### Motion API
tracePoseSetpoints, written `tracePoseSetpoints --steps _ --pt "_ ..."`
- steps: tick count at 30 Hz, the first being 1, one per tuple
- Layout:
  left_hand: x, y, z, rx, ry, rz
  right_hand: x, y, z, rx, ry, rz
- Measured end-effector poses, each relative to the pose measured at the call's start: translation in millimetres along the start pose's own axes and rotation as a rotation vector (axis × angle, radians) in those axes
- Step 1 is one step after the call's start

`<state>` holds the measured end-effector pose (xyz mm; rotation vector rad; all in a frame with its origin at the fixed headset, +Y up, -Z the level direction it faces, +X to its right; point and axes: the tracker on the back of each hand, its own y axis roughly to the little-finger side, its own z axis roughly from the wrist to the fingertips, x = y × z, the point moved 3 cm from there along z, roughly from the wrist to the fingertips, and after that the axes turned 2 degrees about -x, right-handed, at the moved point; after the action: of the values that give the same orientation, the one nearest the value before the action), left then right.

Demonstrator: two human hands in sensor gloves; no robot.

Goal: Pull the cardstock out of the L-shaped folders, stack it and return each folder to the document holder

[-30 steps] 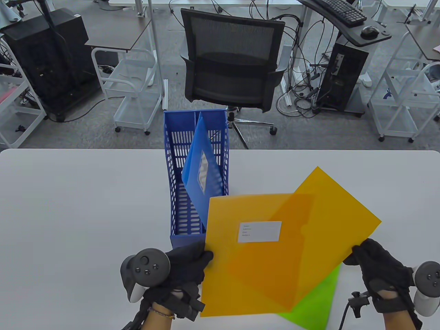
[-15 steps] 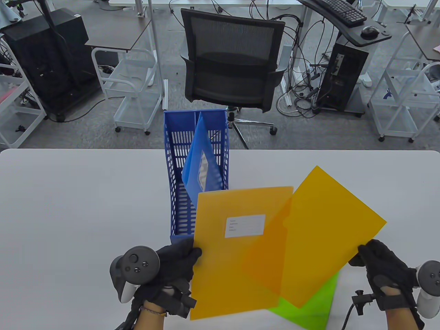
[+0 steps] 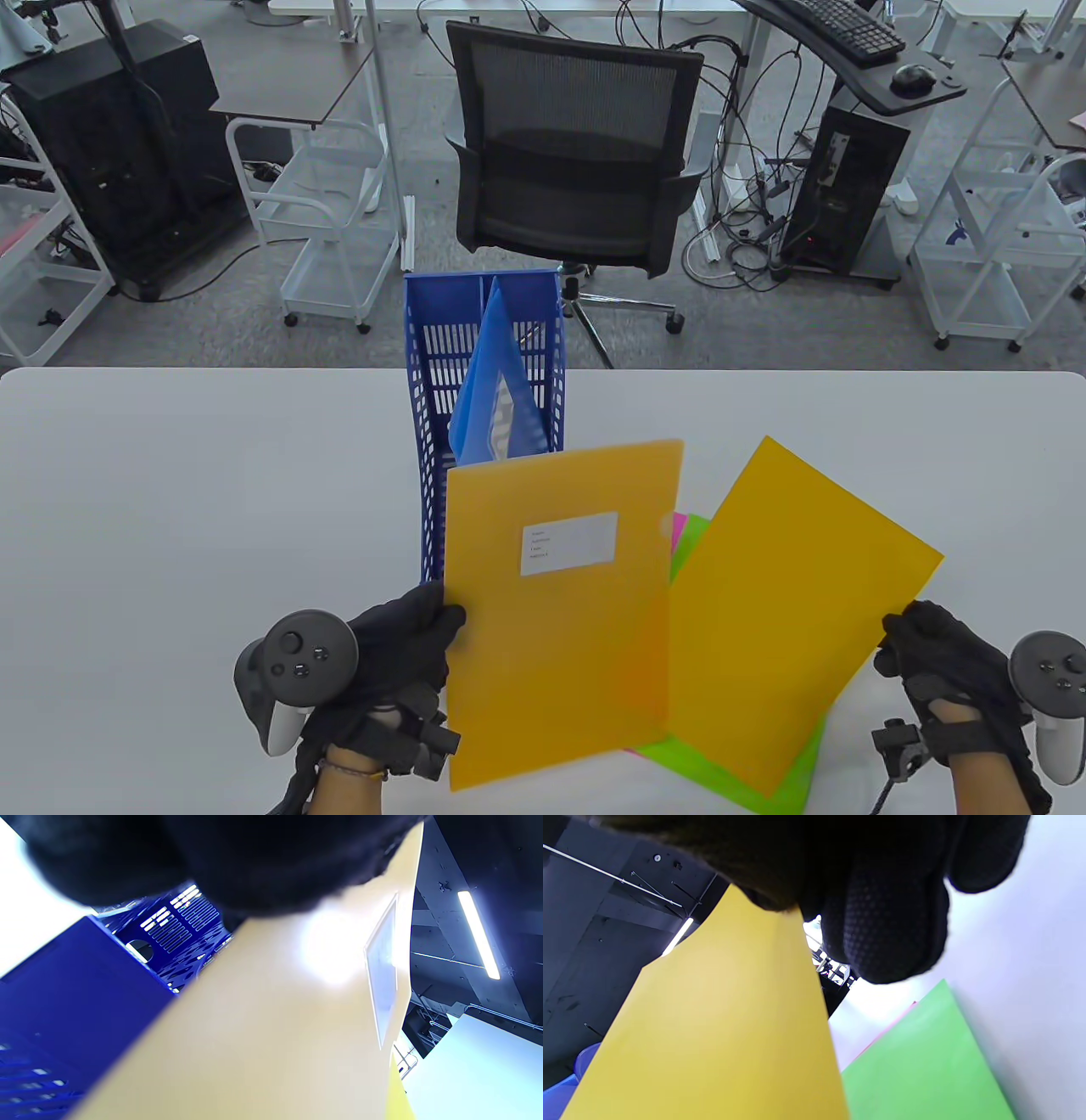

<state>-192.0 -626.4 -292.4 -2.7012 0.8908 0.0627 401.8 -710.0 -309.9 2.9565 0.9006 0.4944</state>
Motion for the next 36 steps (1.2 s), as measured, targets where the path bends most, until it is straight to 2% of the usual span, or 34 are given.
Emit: tracePoseSetpoints --steps 23,36 --pt "-51.3 3.9 -17.2 -0.004 -0.149 0.033 -22.4 32.3 12.7 -0.204 -0.156 -0.103" --pt "-48.1 1.9 -17.7 0.006 -0.159 0.046 -21.7 36.0 12.2 -0.241 -0.108 -0.14"
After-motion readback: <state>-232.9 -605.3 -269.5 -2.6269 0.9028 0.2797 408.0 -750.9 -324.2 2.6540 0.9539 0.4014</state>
